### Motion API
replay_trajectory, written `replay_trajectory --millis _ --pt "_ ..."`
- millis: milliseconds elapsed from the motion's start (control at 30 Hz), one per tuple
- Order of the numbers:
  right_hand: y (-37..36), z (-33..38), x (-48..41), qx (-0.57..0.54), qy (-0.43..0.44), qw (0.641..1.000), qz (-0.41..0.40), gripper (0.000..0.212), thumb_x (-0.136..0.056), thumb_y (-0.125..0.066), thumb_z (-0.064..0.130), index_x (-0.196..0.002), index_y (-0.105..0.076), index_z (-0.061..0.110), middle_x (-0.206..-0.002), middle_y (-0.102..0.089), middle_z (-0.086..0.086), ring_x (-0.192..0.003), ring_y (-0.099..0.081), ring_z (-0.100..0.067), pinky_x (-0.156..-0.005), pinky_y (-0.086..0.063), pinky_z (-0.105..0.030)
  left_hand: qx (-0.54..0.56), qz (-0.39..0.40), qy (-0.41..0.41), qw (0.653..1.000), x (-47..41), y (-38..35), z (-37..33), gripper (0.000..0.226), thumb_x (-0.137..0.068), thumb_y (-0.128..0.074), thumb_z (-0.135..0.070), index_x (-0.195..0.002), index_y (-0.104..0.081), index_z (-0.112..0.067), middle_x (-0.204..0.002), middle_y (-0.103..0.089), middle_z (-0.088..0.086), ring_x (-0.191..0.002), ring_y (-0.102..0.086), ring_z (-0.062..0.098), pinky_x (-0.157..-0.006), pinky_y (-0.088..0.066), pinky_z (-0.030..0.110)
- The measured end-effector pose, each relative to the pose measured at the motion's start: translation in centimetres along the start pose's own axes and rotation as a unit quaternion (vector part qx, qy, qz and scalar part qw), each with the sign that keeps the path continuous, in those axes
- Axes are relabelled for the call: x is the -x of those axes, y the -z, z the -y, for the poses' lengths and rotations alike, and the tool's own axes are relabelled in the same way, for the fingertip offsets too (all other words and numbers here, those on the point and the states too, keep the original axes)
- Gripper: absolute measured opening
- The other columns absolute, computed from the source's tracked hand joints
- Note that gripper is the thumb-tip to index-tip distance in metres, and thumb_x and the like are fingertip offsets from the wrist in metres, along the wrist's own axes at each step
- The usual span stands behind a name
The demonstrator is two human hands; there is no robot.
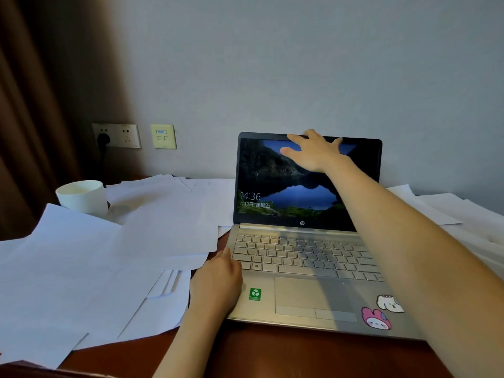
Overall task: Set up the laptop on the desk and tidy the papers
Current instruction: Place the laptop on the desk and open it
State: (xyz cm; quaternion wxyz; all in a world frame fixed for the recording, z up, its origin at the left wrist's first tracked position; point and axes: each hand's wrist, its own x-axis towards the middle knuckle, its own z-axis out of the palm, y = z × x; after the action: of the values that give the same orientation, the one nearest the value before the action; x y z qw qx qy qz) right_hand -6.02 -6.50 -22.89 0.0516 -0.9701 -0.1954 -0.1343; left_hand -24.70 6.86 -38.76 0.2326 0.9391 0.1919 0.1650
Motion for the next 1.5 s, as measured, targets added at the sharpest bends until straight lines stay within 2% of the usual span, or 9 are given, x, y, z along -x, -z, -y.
replay_trajectory --millis 167,333,500,600,667,767,933,1267,1500 --pt "-1.1 -3.7 3.5 -0.059 -0.026 0.997 -0.052 0.053 -0.099 -0.027 0.050 -0.149 -0.020 0.033 -0.159 -0.004 -0.003 -0.146 -0.008 -0.024 -0.112 0.000 -0.061 0.019 0.012 0.004 1.000 0.1 0.0 0.0 0.017 -0.097 -0.031 -0.019 -0.093 -0.047 -0.015 -0.111 -0.063 0.009 -0.086 -0.053 0.021 -0.068 -0.036 0.026" --pt "-4.5 -8.7 8.6 -0.154 -0.112 0.981 -0.036 0.053 -0.099 -0.036 0.041 -0.148 -0.022 0.028 -0.157 -0.013 -0.005 -0.143 -0.019 -0.027 -0.113 -0.019 -0.051 0.023 0.023 0.002 0.999 0.1 -0.1 0.1 0.014 -0.096 -0.033 -0.015 -0.085 -0.042 -0.013 -0.107 -0.064 0.014 -0.089 -0.056 0.028 -0.069 -0.037 0.029" --pt "-7.5 -11.1 13.8 -0.304 -0.190 0.934 -0.014 0.055 -0.099 -0.041 0.028 -0.149 -0.021 0.013 -0.153 -0.021 -0.014 -0.139 -0.026 -0.031 -0.111 -0.025 -0.040 0.042 0.015 -0.002 0.999 0.1 -0.2 0.3 0.017 -0.096 -0.033 -0.014 -0.083 -0.044 -0.012 -0.106 -0.064 0.018 -0.083 -0.051 0.029 -0.068 -0.037 0.031" --pt "-9.2 -11.9 16.1 -0.379 -0.239 0.894 0.012 0.057 -0.099 -0.042 0.031 -0.149 -0.019 0.016 -0.153 -0.024 -0.013 -0.139 -0.027 -0.030 -0.111 -0.025 -0.039 0.079 0.020 0.023 0.996 -0.2 -0.5 0.8 0.032 -0.095 -0.032 -0.015 -0.109 -0.061 -0.010 -0.116 -0.063 0.019 -0.098 -0.055 0.033 -0.085 -0.042 0.035" --pt "-10.1 -12.0 17.3 -0.436 -0.257 0.862 -0.003 0.055 -0.098 -0.043 0.031 -0.148 -0.024 0.018 -0.150 -0.032 -0.011 -0.137 -0.033 -0.028 -0.109 -0.027 -0.037 0.115 0.018 0.039 0.992 -0.1 -0.4 0.9 0.041 -0.096 -0.033 -0.016 -0.128 -0.057 -0.013 -0.126 -0.060 0.017 -0.114 -0.053 0.034 -0.092 -0.040 0.033" --pt "-10.5 -12.1 18.6 -0.484 -0.261 0.834 -0.054 0.044 -0.098 -0.044 0.019 -0.142 -0.040 0.013 -0.145 -0.041 -0.008 -0.134 -0.037 -0.024 -0.107 -0.029 -0.032 0.164 0.011 0.042 0.985 0.5 0.4 0.7 0.040 -0.096 -0.036 -0.011 -0.129 -0.058 -0.013 -0.132 -0.056 0.016 -0.123 -0.048 0.032 -0.093 -0.036 0.030" --pt "-10.8 -11.7 20.6 -0.416 -0.231 0.879 -0.040 0.028 -0.096 -0.045 0.010 -0.118 -0.062 0.007 -0.123 -0.062 -0.011 -0.116 -0.054 -0.028 -0.100 -0.038 -0.035 0.204 0.005 0.053 0.978 0.8 0.6 0.8 0.035 -0.097 -0.042 -0.015 -0.127 -0.059 -0.012 -0.135 -0.054 0.013 -0.127 -0.046 0.028 -0.102 -0.033 0.029" --pt "-10.2 -11.3 22.9 -0.319 -0.211 0.923 -0.034 0.034 -0.101 -0.035 0.014 -0.127 -0.057 0.016 -0.131 -0.057 -0.007 -0.122 -0.049 -0.026 -0.098 -0.036 -0.028 0.180 0.002 0.042 0.983 1.5 0.6 0.9 0.035 -0.094 -0.043 -0.012 -0.123 -0.063 -0.012 -0.126 -0.061 0.016 -0.114 -0.054 0.032 -0.096 -0.039 0.032" --pt "-9.2 -10.1 23.3 -0.171 -0.196 0.965 0.033 0.042 -0.101 -0.027 0.019 -0.141 -0.040 0.018 -0.142 -0.044 -0.012 -0.129 -0.042 -0.029 -0.102 -0.037 -0.035 0.091 0.037 0.006 0.995 2.7 1.3 -0.1 0.039 -0.096 -0.036 -0.013 -0.129 -0.056 -0.014 -0.134 -0.053 0.017 -0.121 -0.049 0.033 -0.098 -0.039 0.032"
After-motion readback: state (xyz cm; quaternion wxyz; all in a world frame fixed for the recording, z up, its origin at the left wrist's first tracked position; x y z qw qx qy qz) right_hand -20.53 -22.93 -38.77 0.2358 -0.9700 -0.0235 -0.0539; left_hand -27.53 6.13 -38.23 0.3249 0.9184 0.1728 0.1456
